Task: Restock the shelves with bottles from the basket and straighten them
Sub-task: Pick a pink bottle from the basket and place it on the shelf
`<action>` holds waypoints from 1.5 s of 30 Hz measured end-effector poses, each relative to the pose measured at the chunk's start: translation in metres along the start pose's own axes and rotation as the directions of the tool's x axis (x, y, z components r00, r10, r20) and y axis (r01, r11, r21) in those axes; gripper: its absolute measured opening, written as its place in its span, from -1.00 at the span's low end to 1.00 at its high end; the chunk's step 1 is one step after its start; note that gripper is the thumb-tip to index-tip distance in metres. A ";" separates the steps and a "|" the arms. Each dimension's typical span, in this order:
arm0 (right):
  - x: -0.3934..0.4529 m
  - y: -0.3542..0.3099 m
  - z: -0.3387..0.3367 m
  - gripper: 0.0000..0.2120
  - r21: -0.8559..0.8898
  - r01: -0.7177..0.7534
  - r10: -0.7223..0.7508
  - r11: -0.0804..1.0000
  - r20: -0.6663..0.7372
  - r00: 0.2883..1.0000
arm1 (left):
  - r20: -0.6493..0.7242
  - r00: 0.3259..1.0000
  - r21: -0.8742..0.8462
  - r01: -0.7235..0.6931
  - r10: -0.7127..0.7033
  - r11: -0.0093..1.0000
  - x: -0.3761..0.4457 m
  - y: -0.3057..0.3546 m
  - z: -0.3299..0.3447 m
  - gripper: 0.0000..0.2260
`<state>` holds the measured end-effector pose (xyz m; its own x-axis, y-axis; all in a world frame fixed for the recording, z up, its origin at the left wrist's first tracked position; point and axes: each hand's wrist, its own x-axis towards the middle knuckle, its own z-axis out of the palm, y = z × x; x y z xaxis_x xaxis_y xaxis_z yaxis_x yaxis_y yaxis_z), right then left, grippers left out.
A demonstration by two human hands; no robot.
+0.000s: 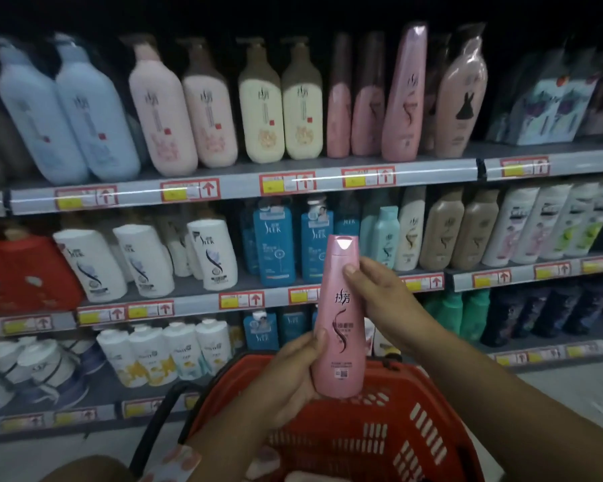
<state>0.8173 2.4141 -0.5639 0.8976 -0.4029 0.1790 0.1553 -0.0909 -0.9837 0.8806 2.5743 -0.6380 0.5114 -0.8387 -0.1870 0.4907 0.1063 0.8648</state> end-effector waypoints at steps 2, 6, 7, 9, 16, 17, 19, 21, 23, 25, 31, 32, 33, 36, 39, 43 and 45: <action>0.000 -0.014 0.009 -0.73 -0.056 0.019 -0.016 0.998 0.051 0.999 | -0.007 0.999 -0.023 -0.051 0.051 0.998 -0.001 0.018 0.004 -0.59; 0.010 -0.043 0.018 -0.69 -0.082 0.056 -0.048 0.995 0.090 0.995 | -0.013 0.989 -0.009 -0.146 0.146 0.989 -0.001 0.057 0.009 -0.57; 0.012 -0.051 0.020 -0.68 -0.068 0.074 -0.067 0.995 0.096 0.993 | -0.013 0.986 0.002 -0.166 0.166 0.986 0.000 0.067 0.011 -0.57; 0.020 -0.064 0.021 -0.66 -0.061 0.111 -0.104 0.992 0.108 0.989 | -0.022 0.980 0.020 -0.197 0.198 0.980 0.004 0.086 0.017 -0.60; 0.052 -0.117 0.001 -0.68 -0.189 0.198 -0.177 0.962 0.121 0.977 | 0.008 0.957 0.039 -0.290 0.290 0.956 0.021 0.157 0.046 -0.70; 0.056 -0.124 -0.003 -0.63 -0.212 0.212 -0.186 0.954 0.136 0.973 | 0.018 0.952 0.053 -0.305 0.304 0.951 0.025 0.166 0.048 -0.70; 0.065 -0.136 -0.010 -0.53 -0.288 0.255 -0.222 0.923 0.143 0.965 | 0.049 0.940 0.091 -0.341 0.337 0.936 0.034 0.182 0.053 -0.69; 0.076 -0.145 -0.017 -0.47 -0.319 0.299 -0.264 0.899 0.148 0.953 | 0.076 0.926 0.128 -0.376 0.369 0.918 0.042 0.197 0.059 -0.68; 0.090 -0.154 -0.024 -0.46 -0.304 0.323 -0.294 0.896 0.138 0.946 | 0.088 0.908 0.157 -0.419 0.410 0.894 0.052 0.211 0.066 -0.66; 0.103 -0.165 -0.029 -0.46 -0.260 0.346 -0.325 0.901 0.121 0.938 | 0.088 0.891 0.199 -0.454 0.446 0.868 0.064 0.226 0.074 -0.64; 0.150 -0.190 -0.049 -0.47 -0.322 0.346 -0.351 0.882 0.044 0.935 | 0.049 0.843 0.322 -0.521 0.535 0.791 0.116 0.266 0.089 -0.66; 0.159 -0.191 -0.052 -0.47 -0.358 0.336 -0.350 0.872 0.026 0.936 | 0.042 0.842 0.345 -0.517 0.538 0.783 0.126 0.270 0.089 -0.66; 0.168 -0.192 -0.054 -0.46 -0.393 0.327 -0.351 0.860 0.010 0.936 | 0.040 0.842 0.377 -0.511 0.538 0.773 0.136 0.275 0.088 -0.66; 0.195 -0.188 -0.064 -0.53 -0.455 0.335 -0.380 0.825 -0.008 0.925 | 0.052 0.832 0.451 -0.513 0.553 0.730 0.164 0.288 0.085 -0.66; 0.218 -0.182 -0.071 -0.58 -0.509 0.344 -0.419 0.789 -0.036 0.907 | 0.039 0.826 0.498 -0.504 0.562 0.706 0.186 0.296 0.086 -0.65; 0.237 -0.164 -0.081 -0.47 -0.601 0.316 -0.426 0.734 -0.044 0.904 | 0.034 0.826 0.571 -0.478 0.562 0.668 0.213 0.296 0.079 -0.57; 0.241 -0.157 -0.085 -0.39 -0.650 0.279 -0.412 0.707 -0.058 0.909 | 0.012 0.827 0.593 -0.458 0.562 0.662 0.220 0.297 0.076 -0.55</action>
<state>0.9746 2.2538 -0.3650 0.7283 -0.3820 0.5689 0.0917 -0.7685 -0.6333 1.0856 2.3806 -0.3874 0.6902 -0.6404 0.3370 -0.3284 0.1379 0.9344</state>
